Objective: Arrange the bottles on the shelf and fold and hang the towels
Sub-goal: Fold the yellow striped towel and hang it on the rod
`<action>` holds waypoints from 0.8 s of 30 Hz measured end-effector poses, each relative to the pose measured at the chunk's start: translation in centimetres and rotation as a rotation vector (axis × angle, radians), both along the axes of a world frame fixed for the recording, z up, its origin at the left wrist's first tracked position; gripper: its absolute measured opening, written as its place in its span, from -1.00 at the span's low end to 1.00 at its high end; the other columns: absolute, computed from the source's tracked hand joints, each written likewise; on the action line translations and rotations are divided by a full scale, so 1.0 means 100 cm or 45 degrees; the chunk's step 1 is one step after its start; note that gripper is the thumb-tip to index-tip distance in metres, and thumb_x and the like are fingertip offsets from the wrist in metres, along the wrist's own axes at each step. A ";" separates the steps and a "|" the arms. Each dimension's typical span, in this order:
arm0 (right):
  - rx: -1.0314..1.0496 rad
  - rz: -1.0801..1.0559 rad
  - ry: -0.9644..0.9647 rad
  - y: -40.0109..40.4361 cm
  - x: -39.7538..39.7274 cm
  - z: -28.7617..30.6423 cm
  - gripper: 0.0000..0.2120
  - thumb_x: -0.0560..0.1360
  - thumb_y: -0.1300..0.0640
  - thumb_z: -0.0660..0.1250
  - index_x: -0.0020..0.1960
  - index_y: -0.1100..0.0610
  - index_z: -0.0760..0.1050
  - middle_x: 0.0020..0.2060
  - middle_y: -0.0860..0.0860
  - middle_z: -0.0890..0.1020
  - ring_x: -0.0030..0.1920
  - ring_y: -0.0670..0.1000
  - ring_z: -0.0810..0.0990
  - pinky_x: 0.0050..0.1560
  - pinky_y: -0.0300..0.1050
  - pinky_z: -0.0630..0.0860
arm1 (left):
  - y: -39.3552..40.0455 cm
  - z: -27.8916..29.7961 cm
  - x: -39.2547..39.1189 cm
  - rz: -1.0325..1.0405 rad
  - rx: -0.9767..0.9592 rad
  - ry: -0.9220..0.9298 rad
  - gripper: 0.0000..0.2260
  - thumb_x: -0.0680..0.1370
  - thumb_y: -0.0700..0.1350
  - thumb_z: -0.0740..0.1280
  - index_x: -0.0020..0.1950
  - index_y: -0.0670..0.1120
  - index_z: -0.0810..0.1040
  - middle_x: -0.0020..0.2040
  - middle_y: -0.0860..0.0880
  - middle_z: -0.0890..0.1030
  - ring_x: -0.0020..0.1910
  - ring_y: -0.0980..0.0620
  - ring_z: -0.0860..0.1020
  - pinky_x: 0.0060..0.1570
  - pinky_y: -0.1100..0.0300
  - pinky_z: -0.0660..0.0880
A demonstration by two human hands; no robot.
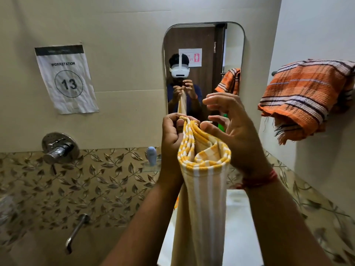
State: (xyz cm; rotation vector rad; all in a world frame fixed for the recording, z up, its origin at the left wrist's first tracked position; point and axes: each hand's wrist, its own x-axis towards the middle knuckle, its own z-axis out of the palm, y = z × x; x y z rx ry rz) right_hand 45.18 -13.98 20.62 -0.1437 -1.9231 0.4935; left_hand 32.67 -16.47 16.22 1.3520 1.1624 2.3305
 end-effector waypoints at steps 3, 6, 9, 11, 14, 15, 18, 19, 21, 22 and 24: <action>-0.032 0.106 -0.293 -0.006 0.026 0.006 -0.76 0.62 0.06 0.18 0.08 0.14 0.57 0.03 0.01 0.62 0.09 -0.08 0.59 0.03 -0.32 0.51 | -0.004 -0.003 -0.003 -0.008 0.001 0.022 -0.96 0.61 -0.15 0.27 0.01 -0.02 0.45 -0.20 0.20 0.65 -0.18 0.23 0.62 -0.12 0.34 0.54; 0.039 -0.063 -0.753 -0.016 0.035 0.010 -0.63 0.50 -0.36 0.09 0.01 -0.16 0.53 -0.07 -0.20 0.56 -0.01 -0.17 0.51 -0.13 -0.27 0.46 | -0.008 0.000 -0.008 0.040 -0.041 0.134 -0.81 0.65 -0.34 0.21 0.07 -0.05 0.45 -0.14 0.10 0.61 -0.17 0.15 0.60 -0.13 0.26 0.57; 0.088 -0.143 -1.067 -0.025 0.039 0.010 -0.42 0.30 -0.59 -0.05 -0.03 -0.24 0.49 -0.08 -0.21 0.47 -0.03 -0.22 0.42 -0.14 -0.20 0.43 | -0.011 -0.003 -0.004 0.107 -0.040 0.183 -0.87 0.69 -0.25 0.17 0.13 -0.04 0.43 -0.07 -0.04 0.57 -0.12 -0.02 0.60 -0.12 0.10 0.61; 0.047 -0.191 -1.207 -0.029 0.039 0.012 -0.34 0.30 -0.62 0.01 -0.04 -0.13 0.52 -0.07 -0.16 0.48 -0.03 -0.20 0.42 -0.08 -0.17 0.49 | -0.009 -0.001 -0.005 0.148 -0.022 0.197 -0.90 0.68 -0.19 0.17 0.13 -0.02 0.43 -0.04 -0.07 0.57 -0.09 -0.06 0.60 -0.09 0.04 0.62; 0.120 -0.228 -1.350 -0.027 0.041 0.012 -0.40 0.36 -0.50 0.16 0.15 -0.12 0.57 0.12 -0.23 0.50 0.14 -0.17 0.37 0.13 -0.20 0.48 | -0.008 -0.001 -0.007 0.194 -0.037 0.244 -0.87 0.69 -0.21 0.17 0.11 0.01 0.42 -0.04 -0.01 0.57 -0.10 0.10 0.59 -0.06 0.17 0.61; 0.135 -0.214 -1.363 -0.024 0.043 0.013 -0.44 0.38 -0.46 0.20 0.14 -0.11 0.59 0.15 -0.27 0.47 0.17 -0.19 0.33 0.15 -0.22 0.47 | -0.007 -0.002 -0.009 0.204 -0.040 0.251 -0.87 0.69 -0.22 0.17 0.11 0.01 0.42 -0.04 0.01 0.57 -0.11 0.14 0.59 -0.06 0.21 0.59; 0.100 -0.187 -1.264 -0.016 0.051 0.014 -0.55 0.35 -0.43 0.23 -0.05 -0.14 0.64 0.13 -0.38 0.34 0.19 -0.27 0.25 0.14 -0.25 0.44 | -0.009 -0.006 -0.017 0.213 -0.043 0.208 -0.87 0.69 -0.21 0.16 0.11 0.00 0.44 -0.04 0.03 0.58 -0.10 0.21 0.60 -0.08 0.28 0.56; 0.087 -0.205 -1.182 -0.012 0.055 0.012 -0.59 0.33 -0.43 0.23 -0.11 -0.16 0.63 0.11 -0.40 0.30 0.20 -0.29 0.25 0.12 -0.26 0.44 | -0.010 -0.008 -0.022 0.230 -0.044 0.191 -0.86 0.69 -0.21 0.16 0.10 0.01 0.45 -0.03 0.03 0.58 -0.09 0.20 0.60 -0.08 0.29 0.55; 0.111 -0.281 -0.978 -0.004 0.061 0.008 -0.64 0.32 -0.42 0.24 -0.19 -0.18 0.59 0.09 -0.38 0.27 0.22 -0.30 0.26 0.06 -0.30 0.41 | -0.013 -0.009 -0.030 0.264 -0.042 0.167 -0.84 0.69 -0.22 0.18 0.09 0.04 0.46 -0.01 0.02 0.59 -0.06 0.17 0.59 -0.06 0.28 0.55; 0.134 -0.337 -0.890 0.000 0.063 0.006 -0.67 0.32 -0.41 0.24 -0.20 -0.20 0.55 0.07 -0.33 0.27 0.22 -0.29 0.27 0.03 -0.33 0.38 | -0.015 -0.010 -0.033 0.275 -0.041 0.162 -0.83 0.69 -0.22 0.18 0.09 0.05 0.46 0.00 0.01 0.59 -0.04 0.14 0.59 -0.03 0.26 0.55; 0.146 -0.424 -0.795 0.007 0.065 0.000 -0.74 0.33 -0.39 0.23 -0.21 -0.24 0.47 0.05 -0.25 0.29 0.18 -0.26 0.33 -0.05 -0.36 0.39 | -0.019 -0.012 -0.038 0.285 -0.045 0.167 -0.83 0.68 -0.23 0.19 0.09 0.04 0.47 0.03 0.03 0.60 0.01 0.13 0.60 0.03 0.21 0.57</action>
